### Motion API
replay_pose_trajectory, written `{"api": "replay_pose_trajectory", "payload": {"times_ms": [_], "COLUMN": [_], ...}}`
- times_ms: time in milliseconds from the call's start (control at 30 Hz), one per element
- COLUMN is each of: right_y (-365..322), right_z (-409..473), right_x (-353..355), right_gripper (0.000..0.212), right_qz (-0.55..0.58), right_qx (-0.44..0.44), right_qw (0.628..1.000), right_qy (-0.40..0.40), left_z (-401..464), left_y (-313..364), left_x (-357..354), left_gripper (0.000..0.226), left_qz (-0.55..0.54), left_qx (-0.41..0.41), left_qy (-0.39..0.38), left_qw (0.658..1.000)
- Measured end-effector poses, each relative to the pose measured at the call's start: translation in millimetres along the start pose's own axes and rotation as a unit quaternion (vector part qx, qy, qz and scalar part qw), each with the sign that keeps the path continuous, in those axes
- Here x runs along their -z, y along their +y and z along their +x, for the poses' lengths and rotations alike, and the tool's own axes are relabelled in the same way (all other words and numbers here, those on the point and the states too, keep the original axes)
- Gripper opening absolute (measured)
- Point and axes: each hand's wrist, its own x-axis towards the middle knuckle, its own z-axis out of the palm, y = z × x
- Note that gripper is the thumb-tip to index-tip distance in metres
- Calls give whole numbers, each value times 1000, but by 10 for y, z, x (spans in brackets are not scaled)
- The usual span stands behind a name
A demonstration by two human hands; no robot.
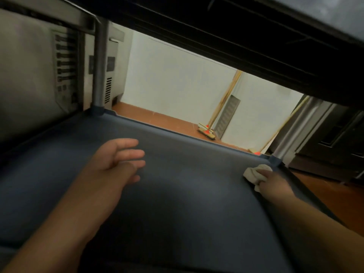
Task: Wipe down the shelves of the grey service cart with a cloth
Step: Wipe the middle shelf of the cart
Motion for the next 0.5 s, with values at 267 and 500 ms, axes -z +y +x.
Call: {"api": "replay_pose_trajectory", "payload": {"times_ms": [267, 500], "right_y": [-2240, -3657], "right_z": [-583, -1081], "right_x": [-904, -1615], "right_gripper": [38, 38], "right_qz": [10, -12], "right_qx": [244, 510], "right_qw": [968, 860], "right_qy": [-50, -18], "left_z": [86, 142], "left_y": [123, 158], "left_x": [731, 1129], "left_gripper": [31, 35], "left_qz": [-29, 11], "left_qx": [16, 13], "left_qy": [76, 133], "left_qw": [997, 991]}}
